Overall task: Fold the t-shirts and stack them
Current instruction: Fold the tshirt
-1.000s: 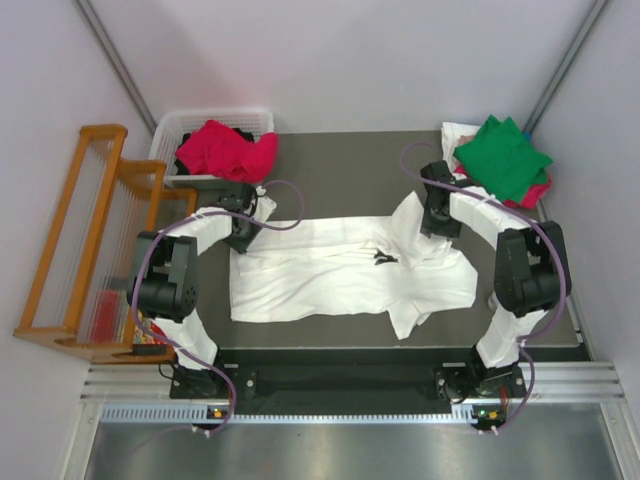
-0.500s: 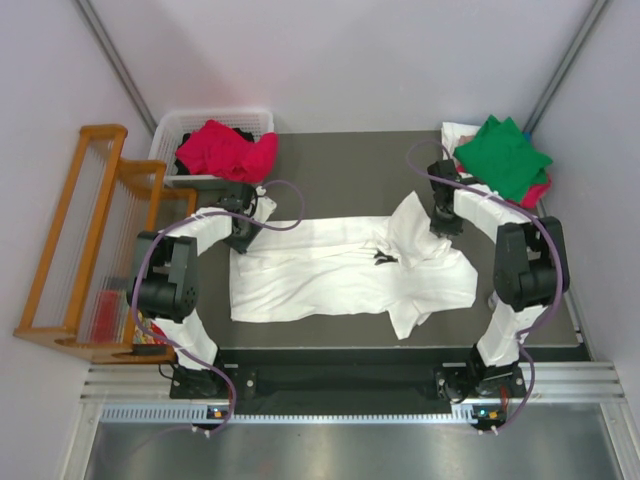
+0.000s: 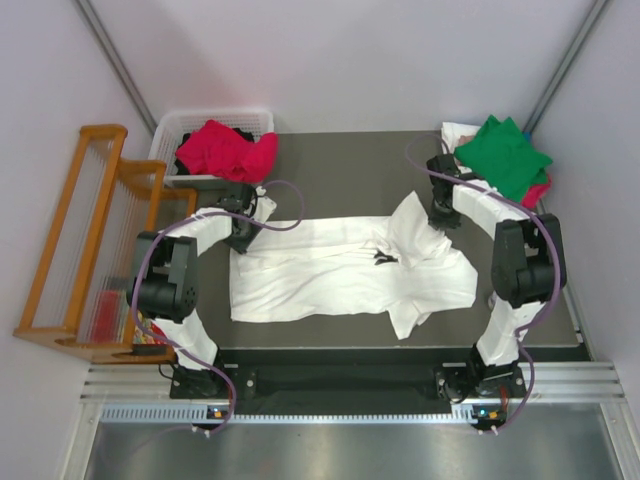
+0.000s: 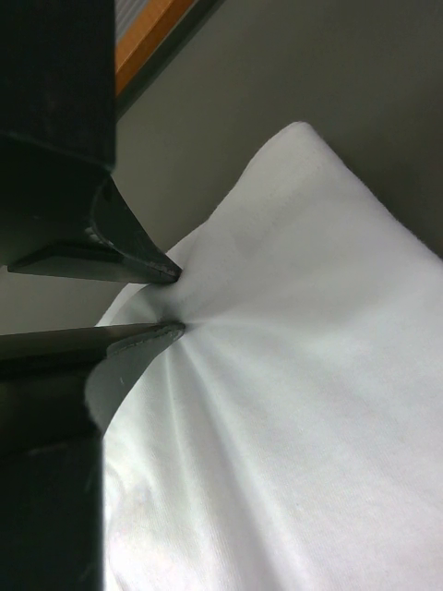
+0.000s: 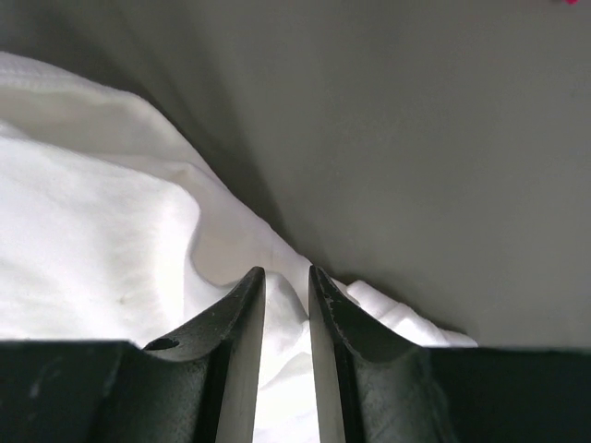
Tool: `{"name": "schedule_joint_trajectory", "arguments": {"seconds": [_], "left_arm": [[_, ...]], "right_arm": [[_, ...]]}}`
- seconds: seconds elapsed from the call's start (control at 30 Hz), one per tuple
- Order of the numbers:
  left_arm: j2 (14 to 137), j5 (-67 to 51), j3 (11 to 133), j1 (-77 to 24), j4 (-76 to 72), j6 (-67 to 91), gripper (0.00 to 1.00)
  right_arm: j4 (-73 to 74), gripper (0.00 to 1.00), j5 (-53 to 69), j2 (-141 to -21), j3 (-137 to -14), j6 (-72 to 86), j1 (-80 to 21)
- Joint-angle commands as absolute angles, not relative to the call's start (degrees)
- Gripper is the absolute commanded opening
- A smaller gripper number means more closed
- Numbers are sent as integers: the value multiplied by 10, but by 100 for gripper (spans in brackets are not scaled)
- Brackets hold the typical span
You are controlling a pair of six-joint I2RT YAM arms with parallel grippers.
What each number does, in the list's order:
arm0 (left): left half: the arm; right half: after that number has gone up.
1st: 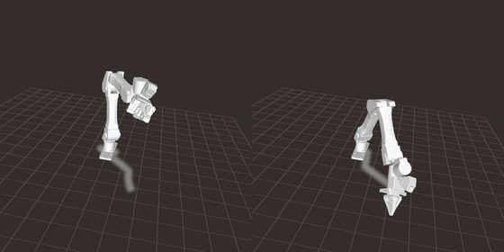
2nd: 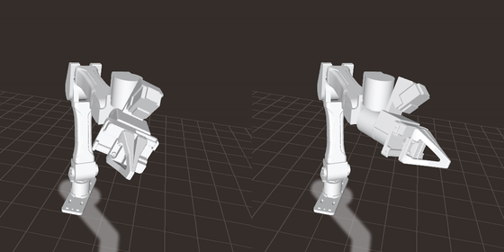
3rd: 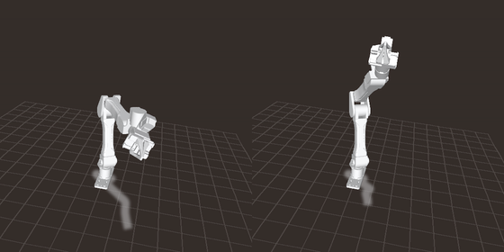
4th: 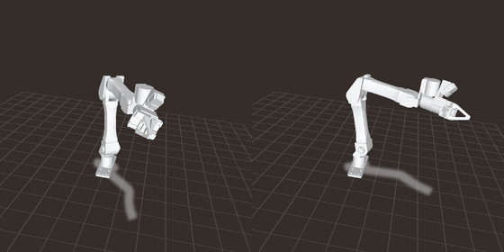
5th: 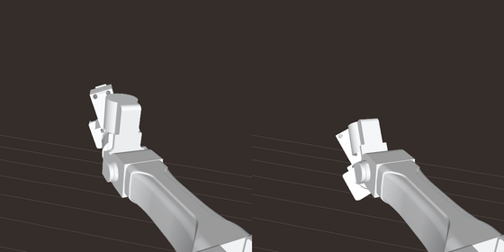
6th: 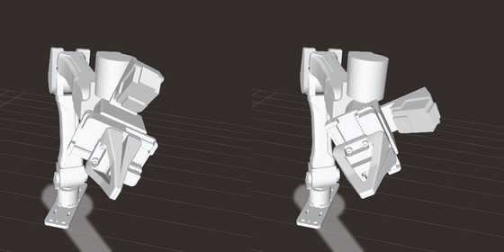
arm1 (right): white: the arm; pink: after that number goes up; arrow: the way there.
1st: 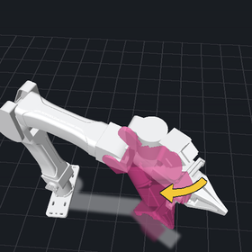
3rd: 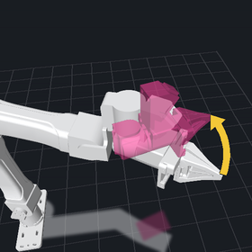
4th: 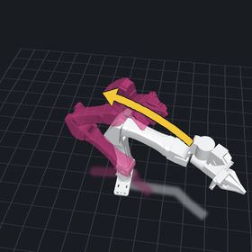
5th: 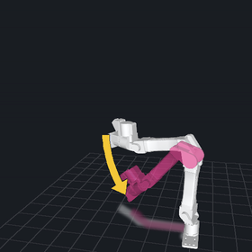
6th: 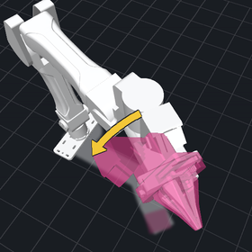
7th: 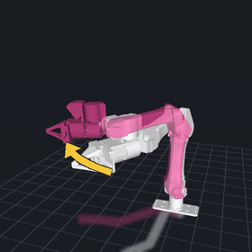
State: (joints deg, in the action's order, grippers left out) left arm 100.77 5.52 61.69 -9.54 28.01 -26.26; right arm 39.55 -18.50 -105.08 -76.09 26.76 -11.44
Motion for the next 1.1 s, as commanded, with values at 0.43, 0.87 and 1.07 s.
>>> {"name": "schedule_joint_trajectory", "arguments": {"seconds": [0.43, 0.87, 1.07], "left_arm": [[1015, 52, 591, -91, 308, -257, 29], [1012, 54, 591, -91, 309, -258, 29], [1013, 51, 592, -91, 309, -257, 29]], "right_arm": [[394, 12, -164, -1027, -754, 275, -107], [404, 0, -196, -937, -700, 287, -124], [438, 1, -222, -885, -718, 280, -123]]}}
